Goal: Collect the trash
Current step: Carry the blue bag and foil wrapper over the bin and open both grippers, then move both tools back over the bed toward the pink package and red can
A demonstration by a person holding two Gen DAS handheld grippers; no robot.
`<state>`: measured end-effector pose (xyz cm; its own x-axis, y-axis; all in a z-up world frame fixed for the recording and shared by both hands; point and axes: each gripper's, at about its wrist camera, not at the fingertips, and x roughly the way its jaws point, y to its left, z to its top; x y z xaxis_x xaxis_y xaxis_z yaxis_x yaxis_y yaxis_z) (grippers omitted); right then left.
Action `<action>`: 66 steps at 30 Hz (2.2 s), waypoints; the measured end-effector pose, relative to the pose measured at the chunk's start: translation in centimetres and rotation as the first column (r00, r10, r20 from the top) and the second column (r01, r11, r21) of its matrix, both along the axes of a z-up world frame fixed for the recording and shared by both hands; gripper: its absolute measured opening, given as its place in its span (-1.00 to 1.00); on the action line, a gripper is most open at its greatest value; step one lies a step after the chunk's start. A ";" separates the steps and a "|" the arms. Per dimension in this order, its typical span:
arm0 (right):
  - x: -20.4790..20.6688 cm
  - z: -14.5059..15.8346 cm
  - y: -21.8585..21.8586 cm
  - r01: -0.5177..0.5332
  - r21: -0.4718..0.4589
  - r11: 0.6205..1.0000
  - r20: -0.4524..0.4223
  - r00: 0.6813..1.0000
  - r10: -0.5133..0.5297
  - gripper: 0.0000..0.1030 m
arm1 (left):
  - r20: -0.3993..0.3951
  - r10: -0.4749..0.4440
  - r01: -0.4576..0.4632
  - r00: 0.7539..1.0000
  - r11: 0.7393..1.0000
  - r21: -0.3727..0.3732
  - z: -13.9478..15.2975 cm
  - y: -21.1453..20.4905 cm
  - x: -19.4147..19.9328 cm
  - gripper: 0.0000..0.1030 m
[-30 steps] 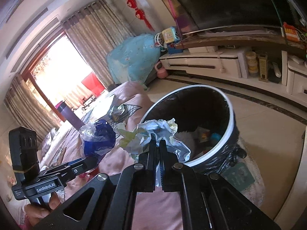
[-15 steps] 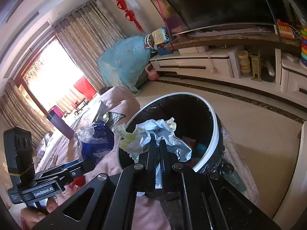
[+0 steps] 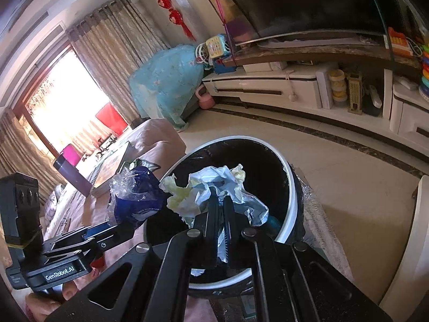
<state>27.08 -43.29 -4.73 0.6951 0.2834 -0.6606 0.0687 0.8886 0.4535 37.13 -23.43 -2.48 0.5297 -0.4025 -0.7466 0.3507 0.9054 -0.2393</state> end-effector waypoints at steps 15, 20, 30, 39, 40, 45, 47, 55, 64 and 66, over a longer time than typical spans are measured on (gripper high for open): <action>0.7 -0.1 -0.7 0.002 -0.007 1.000 -0.016 1.000 -0.002 -0.25 | -0.006 -0.020 0.020 1.000 0.999 0.029 -0.3 -0.9 0.1 0.29; 0.0 0.1 -0.7 0.008 0.014 1.000 0.005 1.000 -0.008 0.28 | 0.001 0.010 -0.010 1.000 1.000 0.007 -0.2 1.0 -1.9 0.40; -2.7 1.2 2.4 -0.029 -0.004 1.000 0.059 0.998 0.029 0.92 | -0.003 0.092 -0.092 0.996 0.995 -0.041 -0.9 6.7 -7.2 0.47; -5.1 1.6 6.0 -0.066 0.027 0.997 0.077 0.995 0.064 0.95 | -0.010 0.186 -0.186 0.983 0.980 -0.076 -0.6 12.6 -11.9 0.47; -5.4 1.6 6.4 -0.073 0.028 0.997 0.079 0.994 0.070 0.95 | -0.009 0.197 -0.197 0.980 0.977 -0.079 -0.6 13.3 -12.5 0.47; -6.3 0.8 8.8 -0.110 0.006 0.994 0.074 0.991 0.109 0.95 | -0.011 0.238 -0.238 0.971 0.968 -0.085 -0.4 16.1 -14.3 0.47; -6.8 0.4 9.7 -0.124 0.011 0.992 0.068 0.990 0.123 0.95 | -0.017 0.257 -0.257 0.966 0.963 -0.085 -0.5 17.3 -15.0 0.47; -7.5 0.0 13.0 -0.168 -0.008 0.986 0.073 0.983 0.168 0.95 | -0.054 0.334 -0.338 0.941 0.935 -0.108 -1.3 21.4 -16.0 0.47; -7.6 -0.8 15.7 -0.219 -0.014 0.976 0.065 0.974 0.219 0.95 | -0.093 0.359 -0.370 0.928 0.919 -0.136 -2.9 22.8 -13.6 0.44; -7.4 -1.0 15.8 -0.223 -0.010 0.975 0.059 0.973 0.223 0.94 | -0.120 0.364 -0.380 0.924 0.912 -0.155 -3.5 22.9 -12.6 0.44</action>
